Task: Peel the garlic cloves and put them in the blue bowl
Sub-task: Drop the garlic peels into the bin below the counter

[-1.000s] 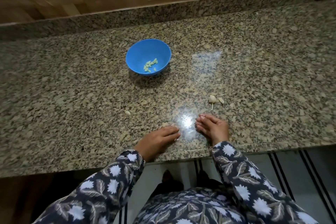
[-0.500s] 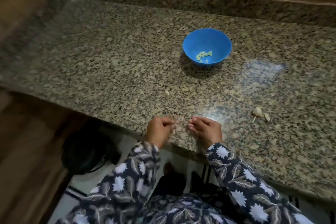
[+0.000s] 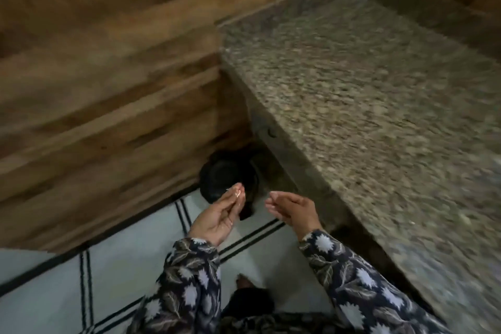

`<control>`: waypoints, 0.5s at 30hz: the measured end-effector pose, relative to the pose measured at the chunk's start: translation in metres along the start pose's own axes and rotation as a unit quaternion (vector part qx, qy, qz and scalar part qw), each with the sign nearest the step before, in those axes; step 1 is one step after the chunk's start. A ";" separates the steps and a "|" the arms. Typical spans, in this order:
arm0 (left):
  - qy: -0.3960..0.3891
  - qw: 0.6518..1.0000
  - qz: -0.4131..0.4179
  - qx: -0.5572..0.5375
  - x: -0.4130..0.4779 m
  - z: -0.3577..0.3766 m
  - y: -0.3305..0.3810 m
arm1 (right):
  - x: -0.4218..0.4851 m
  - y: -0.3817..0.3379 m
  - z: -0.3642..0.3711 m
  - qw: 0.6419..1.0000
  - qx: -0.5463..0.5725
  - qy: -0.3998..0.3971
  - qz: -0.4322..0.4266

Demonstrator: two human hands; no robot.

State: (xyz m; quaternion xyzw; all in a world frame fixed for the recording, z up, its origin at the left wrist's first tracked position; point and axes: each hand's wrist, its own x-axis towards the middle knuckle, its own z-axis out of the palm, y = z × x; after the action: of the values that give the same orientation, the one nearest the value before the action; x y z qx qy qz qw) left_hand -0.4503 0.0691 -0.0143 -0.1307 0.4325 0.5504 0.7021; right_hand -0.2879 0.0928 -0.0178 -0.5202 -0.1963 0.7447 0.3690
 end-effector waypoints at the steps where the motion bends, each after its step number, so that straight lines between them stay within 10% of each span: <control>1: 0.019 0.999 0.008 -0.026 0.006 -0.013 0.018 | 0.011 0.005 0.019 1.000 0.005 -0.002 0.014; 15: 0.040 0.993 0.059 -0.091 0.101 -0.066 0.147 | 0.140 0.027 0.081 0.988 -0.005 0.142 0.058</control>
State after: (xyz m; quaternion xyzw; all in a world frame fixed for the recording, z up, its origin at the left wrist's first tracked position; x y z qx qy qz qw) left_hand -0.6092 0.1454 -0.0861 -0.1904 0.4152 0.6223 0.6357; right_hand -0.3981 0.1882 -0.0926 -0.6332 -0.1154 0.6824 0.3464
